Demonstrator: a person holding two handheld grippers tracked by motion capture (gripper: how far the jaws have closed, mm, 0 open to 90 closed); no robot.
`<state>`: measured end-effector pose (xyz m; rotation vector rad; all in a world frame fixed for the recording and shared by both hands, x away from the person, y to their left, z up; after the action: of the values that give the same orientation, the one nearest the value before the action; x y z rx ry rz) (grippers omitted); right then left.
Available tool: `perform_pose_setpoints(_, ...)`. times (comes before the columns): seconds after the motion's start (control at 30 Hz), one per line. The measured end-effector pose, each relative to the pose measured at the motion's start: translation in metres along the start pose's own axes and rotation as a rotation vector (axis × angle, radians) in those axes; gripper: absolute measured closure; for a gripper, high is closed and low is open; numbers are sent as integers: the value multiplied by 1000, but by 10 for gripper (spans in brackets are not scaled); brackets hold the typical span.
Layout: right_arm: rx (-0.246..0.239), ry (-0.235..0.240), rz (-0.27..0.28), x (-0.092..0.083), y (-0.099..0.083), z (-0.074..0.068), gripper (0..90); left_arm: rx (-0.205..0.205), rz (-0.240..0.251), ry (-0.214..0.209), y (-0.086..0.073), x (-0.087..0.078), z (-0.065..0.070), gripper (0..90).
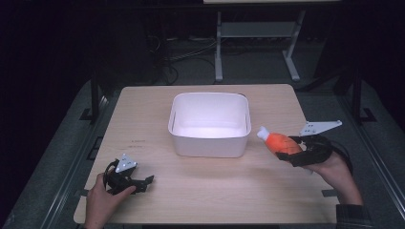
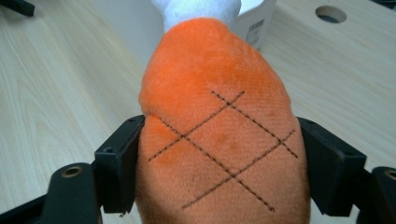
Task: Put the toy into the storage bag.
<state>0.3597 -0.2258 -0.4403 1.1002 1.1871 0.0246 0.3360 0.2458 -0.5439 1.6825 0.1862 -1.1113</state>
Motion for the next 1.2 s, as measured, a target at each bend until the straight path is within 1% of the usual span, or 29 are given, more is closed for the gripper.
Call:
perform_pose_setpoints(0.1, 0, 3, 10, -4, 7, 2, 235, 0, 0, 0, 0, 0, 0, 128)
perform_pose_setpoints(0.27, -13, 3, 11, -7, 17, 5, 235, -3, 2, 0, 0, 0, 0, 128)
perform_pose_setpoints(0.53, -35, 11, 18, -8, 38, 4, 235, 1, 1, 0, 0, 0, 0, 128)
perform_pose_setpoints(0.73, -60, 25, 20, -5, 55, 2, 234, -1, 2, 0, 0, 0, 0, 129)
perform_pose_setpoints(0.83, -63, 31, 21, -2, 62, 1, 234, -1, 2, 1, 0, 0, 0, 128)
perform_pose_setpoints(1.2, -101, 59, 28, 6, 91, -5, 233, 0, 3, 1, 0, 0, 0, 128)
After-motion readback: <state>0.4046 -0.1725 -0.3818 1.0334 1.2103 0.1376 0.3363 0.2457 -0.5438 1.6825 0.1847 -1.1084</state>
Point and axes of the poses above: each handheld gripper's, and its own axes: x roughly forward along the jaws, y roughly out of its top, z roughly to its right, the point moved 10 cm from there along x, roughly forward along the jaws, and after that the axes turned 4 degrees about -z, right-handed, at the moved point
